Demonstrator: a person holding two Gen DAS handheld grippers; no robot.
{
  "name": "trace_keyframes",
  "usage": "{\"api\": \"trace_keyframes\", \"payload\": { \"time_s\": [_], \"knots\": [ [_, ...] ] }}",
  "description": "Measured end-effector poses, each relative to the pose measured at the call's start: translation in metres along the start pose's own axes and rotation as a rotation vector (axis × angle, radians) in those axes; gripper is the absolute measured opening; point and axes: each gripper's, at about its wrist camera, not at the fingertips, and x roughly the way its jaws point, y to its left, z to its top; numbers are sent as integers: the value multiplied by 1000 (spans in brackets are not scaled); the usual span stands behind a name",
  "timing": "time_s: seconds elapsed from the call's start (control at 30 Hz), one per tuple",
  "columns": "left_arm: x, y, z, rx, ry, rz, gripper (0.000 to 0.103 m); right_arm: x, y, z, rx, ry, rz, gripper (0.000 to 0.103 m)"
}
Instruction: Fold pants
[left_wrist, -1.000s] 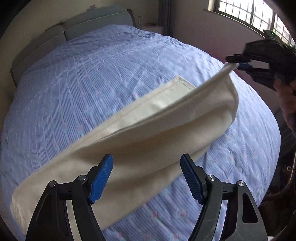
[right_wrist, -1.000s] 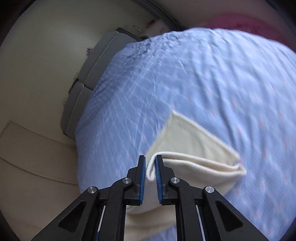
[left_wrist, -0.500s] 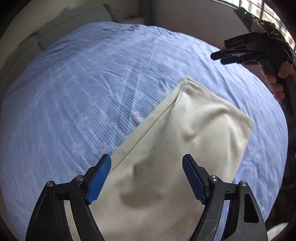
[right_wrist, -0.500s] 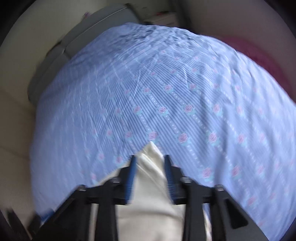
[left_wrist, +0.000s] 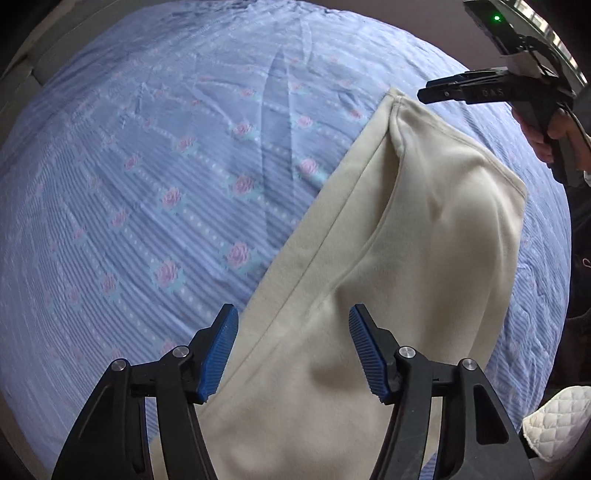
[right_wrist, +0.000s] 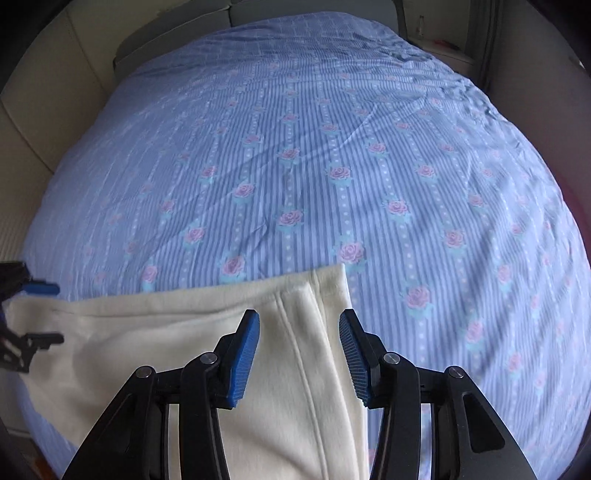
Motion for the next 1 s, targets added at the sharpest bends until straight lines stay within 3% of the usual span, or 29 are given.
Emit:
{"api": "trace_keyframes", "payload": {
  "time_s": [0.17, 0.43, 0.53, 0.6, 0.63, 0.67, 0.83, 1.0],
  "knots": [
    [8, 11, -14, -25, 12, -30, 58, 31, 25, 4, -90, 67, -28, 47],
    [42, 8, -20, 6, 83, -71, 46, 45, 14, -2, -25, 67, -33, 47],
    [48, 12, -22, -35, 83, -91, 43, 46, 12, -1, -18, 64, -21, 46],
    [48, 16, -24, -73, 75, -90, 26, 46, 11, -1, -12, 58, -26, 35],
    [47, 15, -25, -75, 75, -92, 17, 46, 11, -1, -14, 56, -36, 25],
    [43, 11, -25, -62, 67, -82, 13, 46, 11, -6, -13, 55, -38, 19],
    [9, -2, -30, -17, -9, -40, 8, 23, 10, -18, -12, 11, -59, 13],
    [-29, 26, -19, -133, -120, 45, 8, -15, 14, -16, -6, -111, -178, 12]
  ]
}}
